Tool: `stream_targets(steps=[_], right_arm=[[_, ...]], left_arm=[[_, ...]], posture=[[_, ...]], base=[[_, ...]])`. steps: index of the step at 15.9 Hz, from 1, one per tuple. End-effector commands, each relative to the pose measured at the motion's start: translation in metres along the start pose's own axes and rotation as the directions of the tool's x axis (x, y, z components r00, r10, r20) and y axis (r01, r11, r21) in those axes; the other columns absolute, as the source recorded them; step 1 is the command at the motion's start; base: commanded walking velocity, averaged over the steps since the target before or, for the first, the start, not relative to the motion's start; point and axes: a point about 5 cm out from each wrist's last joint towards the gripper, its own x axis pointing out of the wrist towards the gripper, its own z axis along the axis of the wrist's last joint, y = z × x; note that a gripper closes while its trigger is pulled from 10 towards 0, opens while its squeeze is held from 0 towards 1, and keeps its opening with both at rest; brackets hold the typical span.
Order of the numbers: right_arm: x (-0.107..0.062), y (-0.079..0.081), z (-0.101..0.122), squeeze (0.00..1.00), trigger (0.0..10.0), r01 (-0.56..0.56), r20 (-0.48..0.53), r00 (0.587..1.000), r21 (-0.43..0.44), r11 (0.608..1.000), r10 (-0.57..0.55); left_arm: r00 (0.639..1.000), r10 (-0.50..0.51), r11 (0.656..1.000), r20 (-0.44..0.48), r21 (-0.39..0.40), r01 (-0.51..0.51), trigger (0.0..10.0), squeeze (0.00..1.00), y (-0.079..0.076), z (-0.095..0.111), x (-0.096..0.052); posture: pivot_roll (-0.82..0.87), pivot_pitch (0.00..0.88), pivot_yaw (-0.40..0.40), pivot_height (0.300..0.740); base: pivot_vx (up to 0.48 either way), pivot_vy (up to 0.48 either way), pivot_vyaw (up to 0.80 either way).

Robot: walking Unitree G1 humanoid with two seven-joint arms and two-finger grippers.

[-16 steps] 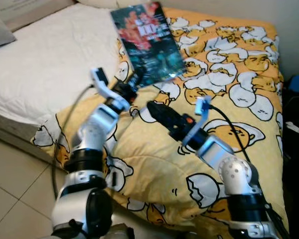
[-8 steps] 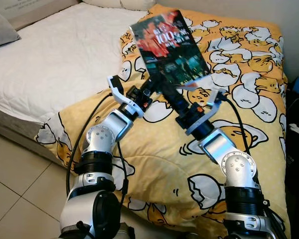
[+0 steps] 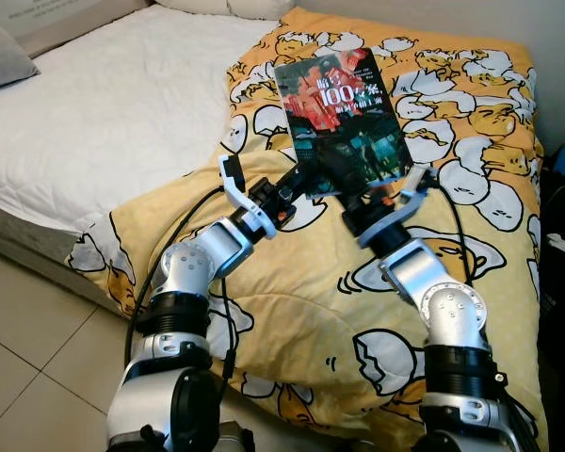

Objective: Clean up the room

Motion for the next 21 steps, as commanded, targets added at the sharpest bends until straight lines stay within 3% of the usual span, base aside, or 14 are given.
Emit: stream_targets(steps=[1,7,10,11,12,14,21], right_arm=[[0.003,0.001,0.008,0.00,10.0,0.013,0.043,0.999,-0.002,1.000,-0.013],[0.000,-0.006,0.015,0.00,10.0,0.066,0.083,0.994,0.004,0.998,-0.066],[0.000,-0.005,0.018,0.00,5.7,0.062,0.087,0.994,-0.009,0.998,-0.061],[-0.001,-0.005,0.019,0.00,3.8,0.060,0.087,0.994,-0.015,0.998,-0.058],[-0.002,-0.005,0.020,0.00,3.1,0.058,0.087,0.995,-0.017,0.998,-0.056],[-0.003,-0.003,0.021,0.00,0.0,0.034,0.076,0.997,-0.022,0.999,-0.032],[-0.008,-0.003,0.017,0.00,0.0,-0.006,-0.019,1.000,-0.054,0.999,0.005]], left_arm=[[0.999,-0.049,0.997,0.011,0.054,0.048,0.0,0.00,-0.009,0.010,-0.003],[0.999,-0.031,0.992,0.021,0.126,0.028,0.0,0.00,-0.007,0.022,-0.015],[1.000,-0.017,0.987,0.000,0.163,0.016,0.0,0.00,-0.006,0.025,-0.021],[1.000,-0.011,0.984,-0.018,0.179,0.014,0.0,0.00,-0.006,0.027,-0.025],[1.000,-0.007,0.982,-0.026,0.188,0.012,0.0,0.00,-0.006,0.028,-0.026],[1.000,0.001,0.980,-0.029,0.197,0.005,0.0,0.00,-0.005,0.031,-0.031],[0.998,-0.005,0.972,-0.058,0.235,0.019,0.0,0.00,-0.007,0.037,-0.031]], posture=[[0.00,0.000,0.056,0.740],[0.00,0.000,0.056,0.740],[0.00,0.000,0.054,0.740],[0.00,0.000,0.053,0.740],[0.00,0.000,0.053,0.740],[0.00,0.000,0.054,0.740],[0.00,0.000,0.049,0.740]], base=[[0.000,0.000,0.00],[0.000,0.000,0.00],[0.000,0.000,0.00],[0.000,0.000,0.00],[0.000,0.000,0.00],[0.000,0.000,0.00],[0.000,0.000,0.00]])
